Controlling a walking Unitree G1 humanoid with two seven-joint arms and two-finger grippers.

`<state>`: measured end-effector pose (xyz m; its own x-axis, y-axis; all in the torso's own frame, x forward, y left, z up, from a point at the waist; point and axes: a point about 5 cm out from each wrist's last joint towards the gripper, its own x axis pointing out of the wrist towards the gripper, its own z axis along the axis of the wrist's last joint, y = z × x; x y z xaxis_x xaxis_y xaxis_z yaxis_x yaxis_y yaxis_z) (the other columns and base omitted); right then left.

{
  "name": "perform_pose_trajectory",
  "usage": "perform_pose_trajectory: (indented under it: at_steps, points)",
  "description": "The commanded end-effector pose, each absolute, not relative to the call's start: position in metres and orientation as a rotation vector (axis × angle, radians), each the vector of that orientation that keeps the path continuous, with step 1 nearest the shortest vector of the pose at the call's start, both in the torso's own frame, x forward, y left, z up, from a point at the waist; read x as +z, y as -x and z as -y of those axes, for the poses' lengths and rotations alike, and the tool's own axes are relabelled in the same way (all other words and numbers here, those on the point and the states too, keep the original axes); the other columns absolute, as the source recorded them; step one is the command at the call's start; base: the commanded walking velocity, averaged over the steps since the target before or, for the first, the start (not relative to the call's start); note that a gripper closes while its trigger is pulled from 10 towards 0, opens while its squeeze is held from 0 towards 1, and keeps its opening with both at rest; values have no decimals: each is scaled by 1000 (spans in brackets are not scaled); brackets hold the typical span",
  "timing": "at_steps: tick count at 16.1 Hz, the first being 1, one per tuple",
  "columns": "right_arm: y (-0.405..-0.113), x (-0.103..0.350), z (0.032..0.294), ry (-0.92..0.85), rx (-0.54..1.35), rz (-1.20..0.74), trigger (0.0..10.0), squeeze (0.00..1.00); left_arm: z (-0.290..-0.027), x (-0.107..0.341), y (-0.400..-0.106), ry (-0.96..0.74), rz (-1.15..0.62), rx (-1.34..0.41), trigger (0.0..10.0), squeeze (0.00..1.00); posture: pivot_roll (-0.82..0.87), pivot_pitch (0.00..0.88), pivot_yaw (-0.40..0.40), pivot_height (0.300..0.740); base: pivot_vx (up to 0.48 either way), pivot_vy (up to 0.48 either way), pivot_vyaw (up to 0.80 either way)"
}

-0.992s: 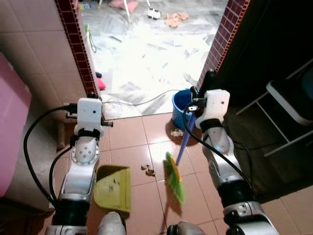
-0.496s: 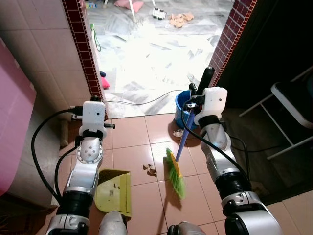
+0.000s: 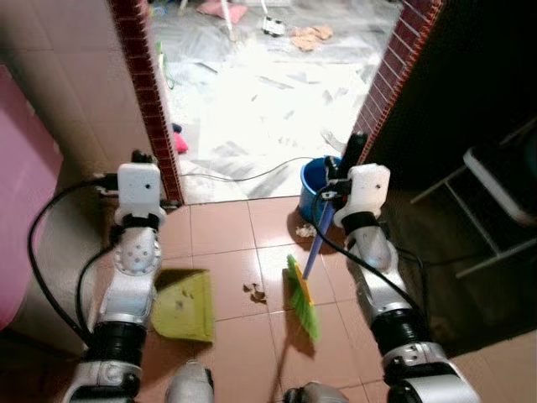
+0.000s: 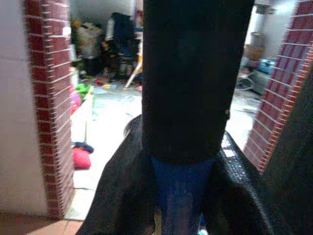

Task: Sweep floor

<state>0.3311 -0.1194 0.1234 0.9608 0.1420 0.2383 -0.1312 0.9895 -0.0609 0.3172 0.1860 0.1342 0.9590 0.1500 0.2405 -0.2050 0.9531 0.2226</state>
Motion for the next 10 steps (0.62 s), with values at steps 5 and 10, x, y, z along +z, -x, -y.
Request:
perform_pose_trajectory:
  at_steps: [5,10]
  points:
    - [-333,131,110,16,150,277,10000,0,-190,149,-323,-246,283,196,10000,0,11,0,-48,740,414,100,739]
    - [-330,133,106,44,198,294,10000,0,-177,152,-324,-215,313,195,10000,0,5,0,-62,740,452,0,264]
